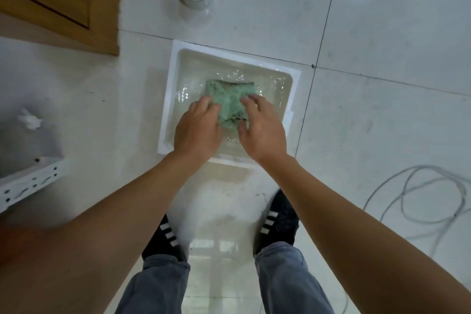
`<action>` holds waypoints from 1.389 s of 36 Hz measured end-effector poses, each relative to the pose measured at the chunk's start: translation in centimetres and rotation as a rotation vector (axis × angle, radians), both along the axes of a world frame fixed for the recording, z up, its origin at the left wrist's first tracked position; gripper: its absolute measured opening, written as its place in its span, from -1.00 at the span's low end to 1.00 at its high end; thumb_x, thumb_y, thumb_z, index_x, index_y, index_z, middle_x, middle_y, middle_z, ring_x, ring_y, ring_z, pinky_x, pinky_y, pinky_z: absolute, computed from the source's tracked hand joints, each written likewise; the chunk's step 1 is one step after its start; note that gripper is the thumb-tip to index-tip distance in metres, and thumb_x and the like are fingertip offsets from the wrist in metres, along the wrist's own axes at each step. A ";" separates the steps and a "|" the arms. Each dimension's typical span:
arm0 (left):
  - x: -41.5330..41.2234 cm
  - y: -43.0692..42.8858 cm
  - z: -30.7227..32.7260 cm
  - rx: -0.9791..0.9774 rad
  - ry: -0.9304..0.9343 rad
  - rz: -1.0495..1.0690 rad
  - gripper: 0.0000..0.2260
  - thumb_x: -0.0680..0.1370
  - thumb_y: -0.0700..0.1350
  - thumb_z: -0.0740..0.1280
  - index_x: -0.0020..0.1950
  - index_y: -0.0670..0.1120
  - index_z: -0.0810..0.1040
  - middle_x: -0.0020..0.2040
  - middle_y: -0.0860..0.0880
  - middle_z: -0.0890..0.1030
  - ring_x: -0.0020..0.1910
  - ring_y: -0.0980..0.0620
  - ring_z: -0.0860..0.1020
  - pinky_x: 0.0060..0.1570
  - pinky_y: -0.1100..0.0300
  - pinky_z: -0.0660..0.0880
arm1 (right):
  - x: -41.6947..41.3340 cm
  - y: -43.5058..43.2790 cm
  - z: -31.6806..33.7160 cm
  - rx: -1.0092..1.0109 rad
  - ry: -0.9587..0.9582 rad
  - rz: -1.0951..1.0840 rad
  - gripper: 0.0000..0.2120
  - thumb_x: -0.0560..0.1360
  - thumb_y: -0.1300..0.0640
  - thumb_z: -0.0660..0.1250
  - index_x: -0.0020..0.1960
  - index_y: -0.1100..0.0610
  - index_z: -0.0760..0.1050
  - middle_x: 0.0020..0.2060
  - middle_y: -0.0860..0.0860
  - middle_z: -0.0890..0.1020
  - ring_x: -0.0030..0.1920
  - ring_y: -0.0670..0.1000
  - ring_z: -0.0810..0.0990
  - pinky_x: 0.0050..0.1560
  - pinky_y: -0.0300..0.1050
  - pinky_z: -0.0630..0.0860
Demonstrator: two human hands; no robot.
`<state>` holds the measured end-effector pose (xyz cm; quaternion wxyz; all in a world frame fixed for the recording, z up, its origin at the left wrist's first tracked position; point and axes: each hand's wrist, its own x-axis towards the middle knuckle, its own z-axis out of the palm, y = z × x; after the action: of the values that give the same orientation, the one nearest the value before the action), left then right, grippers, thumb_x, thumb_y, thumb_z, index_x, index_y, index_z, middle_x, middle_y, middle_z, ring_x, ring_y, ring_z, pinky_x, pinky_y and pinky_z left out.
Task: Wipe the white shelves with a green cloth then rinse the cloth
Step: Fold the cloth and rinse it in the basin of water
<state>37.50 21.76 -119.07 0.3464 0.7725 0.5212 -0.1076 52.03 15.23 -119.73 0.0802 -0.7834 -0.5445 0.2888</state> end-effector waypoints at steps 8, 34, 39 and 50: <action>-0.4 -0.5 -2.4 0.000 0.234 -0.369 -0.40 0.70 0.08 0.02 0.66 -0.09 -0.13 0.66 -0.07 -0.23 0.64 -0.03 -0.21 0.60 0.02 -0.15 | -0.7 -1.2 -2.3 -0.310 -0.128 0.371 -0.41 0.68 -0.16 -0.13 0.64 0.02 -0.13 0.62 0.03 -0.15 0.60 0.06 -0.20 0.57 0.04 -0.21; -0.7 -0.4 -4.8 0.031 0.280 -0.352 -0.46 0.71 0.05 -0.07 0.67 -0.06 -0.10 0.67 -0.05 -0.13 0.64 -0.03 -0.16 0.60 -0.01 -0.15 | -0.9 -1.1 -3.6 -0.427 -0.089 0.261 -0.38 0.65 -0.24 -0.22 0.63 -0.02 -0.19 0.61 -0.03 -0.18 0.60 0.01 -0.18 0.57 0.03 -0.19; -0.5 0.0 -4.8 0.026 0.312 -0.378 -0.46 0.71 0.07 -0.09 0.66 -0.06 -0.10 0.67 -0.07 -0.15 0.64 -0.05 -0.18 0.60 -0.02 -0.16 | -0.9 -0.7 -3.7 -0.446 -0.101 0.266 -0.38 0.65 -0.24 -0.21 0.63 -0.02 -0.20 0.62 -0.03 -0.17 0.60 0.01 -0.17 0.57 0.04 -0.19; -0.5 0.4 -4.5 0.002 0.358 -0.426 -0.44 0.70 0.09 -0.08 0.66 -0.08 -0.08 0.67 -0.10 -0.15 0.64 -0.08 -0.18 0.60 -0.05 -0.15 | -1.0 -0.5 -3.9 -0.514 -0.115 0.323 -0.39 0.65 -0.21 -0.22 0.63 0.00 -0.18 0.61 0.01 -0.18 0.60 0.04 -0.20 0.56 0.05 -0.23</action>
<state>36.98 22.17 -123.58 0.2176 0.8338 0.3999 -0.3122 51.01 14.74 -123.59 -0.1984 -0.6965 -0.5746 0.3813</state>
